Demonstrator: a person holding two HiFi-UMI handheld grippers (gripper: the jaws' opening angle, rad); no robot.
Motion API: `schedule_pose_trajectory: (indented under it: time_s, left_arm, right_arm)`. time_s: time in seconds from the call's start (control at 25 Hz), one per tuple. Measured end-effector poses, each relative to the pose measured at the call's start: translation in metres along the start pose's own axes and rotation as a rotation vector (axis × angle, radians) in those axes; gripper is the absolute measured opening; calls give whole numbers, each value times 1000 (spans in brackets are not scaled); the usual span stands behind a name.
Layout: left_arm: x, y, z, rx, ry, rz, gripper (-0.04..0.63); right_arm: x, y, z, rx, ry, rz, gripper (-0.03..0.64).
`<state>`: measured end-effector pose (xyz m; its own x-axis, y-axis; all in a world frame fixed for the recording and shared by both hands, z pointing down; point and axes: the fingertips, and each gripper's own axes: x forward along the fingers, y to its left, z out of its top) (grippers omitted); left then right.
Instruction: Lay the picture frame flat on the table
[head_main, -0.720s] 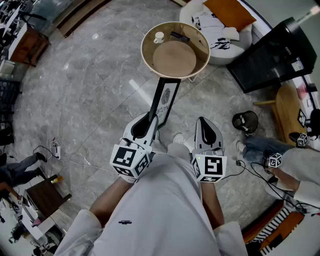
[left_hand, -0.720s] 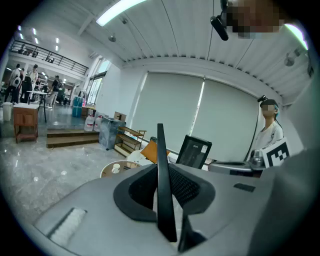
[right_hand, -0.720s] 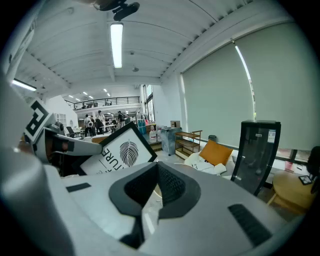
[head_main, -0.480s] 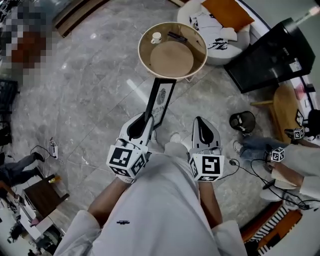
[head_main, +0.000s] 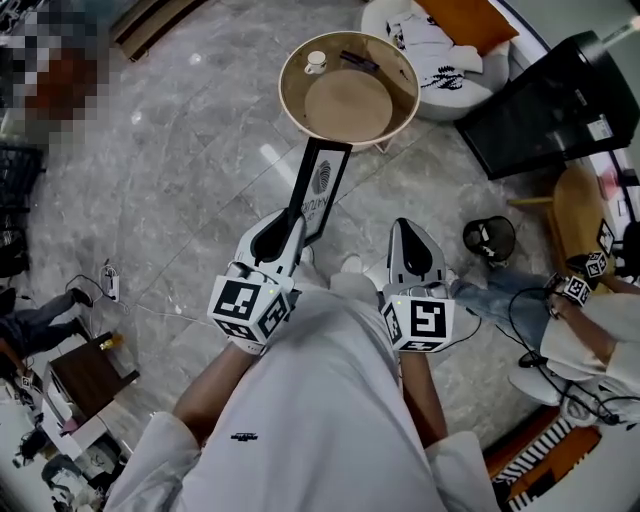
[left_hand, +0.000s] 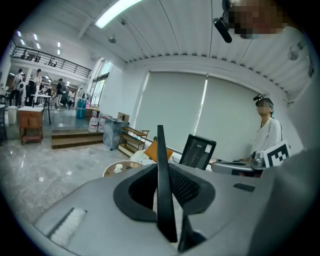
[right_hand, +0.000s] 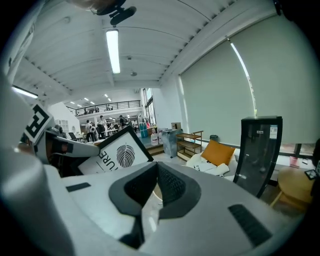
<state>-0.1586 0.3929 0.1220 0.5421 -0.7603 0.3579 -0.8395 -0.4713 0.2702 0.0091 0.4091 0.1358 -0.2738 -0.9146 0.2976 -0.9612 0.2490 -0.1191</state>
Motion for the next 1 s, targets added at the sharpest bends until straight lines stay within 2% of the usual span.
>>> schedule_pose_trajectory:
  time_s: [0.36, 0.6, 1.0]
  left_arm:
    - [24, -21, -8, -2, -7, 24, 64]
    - [42, -25, -8, -18, 12, 13, 64]
    - [115, 31, 16, -44, 19, -23, 64]
  right_arm:
    - [-9, -45, -13, 13, 5, 1, 5]
    - [3, -55, -16, 36, 28, 5, 5]
    - [92, -66, -3, 23, 57, -6, 5]
